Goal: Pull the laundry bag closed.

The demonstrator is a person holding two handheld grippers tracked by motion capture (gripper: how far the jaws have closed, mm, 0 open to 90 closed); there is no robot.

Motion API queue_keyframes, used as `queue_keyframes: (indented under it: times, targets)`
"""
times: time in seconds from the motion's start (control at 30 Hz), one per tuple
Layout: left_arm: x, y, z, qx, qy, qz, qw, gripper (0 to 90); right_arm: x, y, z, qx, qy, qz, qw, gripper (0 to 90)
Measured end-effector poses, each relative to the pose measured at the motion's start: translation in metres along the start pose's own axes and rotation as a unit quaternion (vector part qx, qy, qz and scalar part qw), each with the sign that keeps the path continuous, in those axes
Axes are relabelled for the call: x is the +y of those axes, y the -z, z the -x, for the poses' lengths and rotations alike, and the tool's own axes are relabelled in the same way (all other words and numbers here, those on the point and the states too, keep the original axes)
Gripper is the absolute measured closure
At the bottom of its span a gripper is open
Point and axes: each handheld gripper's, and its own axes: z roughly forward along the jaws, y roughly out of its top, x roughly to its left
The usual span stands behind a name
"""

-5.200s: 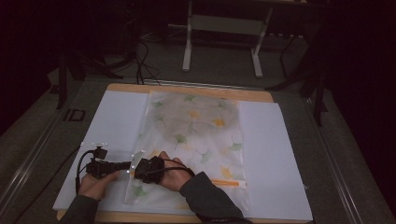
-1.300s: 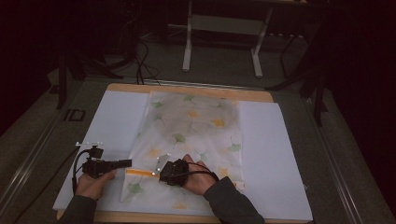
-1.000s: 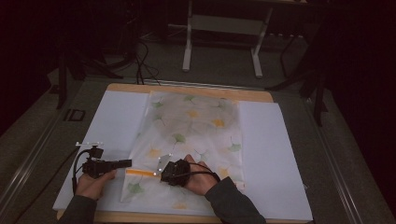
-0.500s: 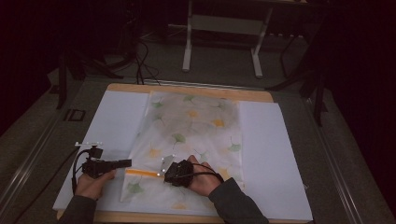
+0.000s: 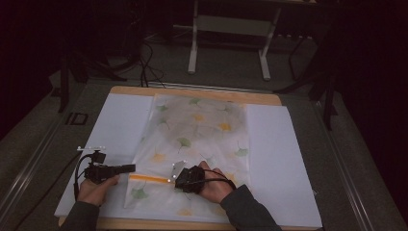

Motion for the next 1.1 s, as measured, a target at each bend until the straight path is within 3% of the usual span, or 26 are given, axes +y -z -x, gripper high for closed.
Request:
queue_keyframes:
  times: [1.1]
  targets:
    - [0.000,0.001,0.000,0.000,0.000,0.002,1.0000,89.4,-0.019,0.012,0.002,-0.007,-0.008,-0.010,0.9999,84.7]
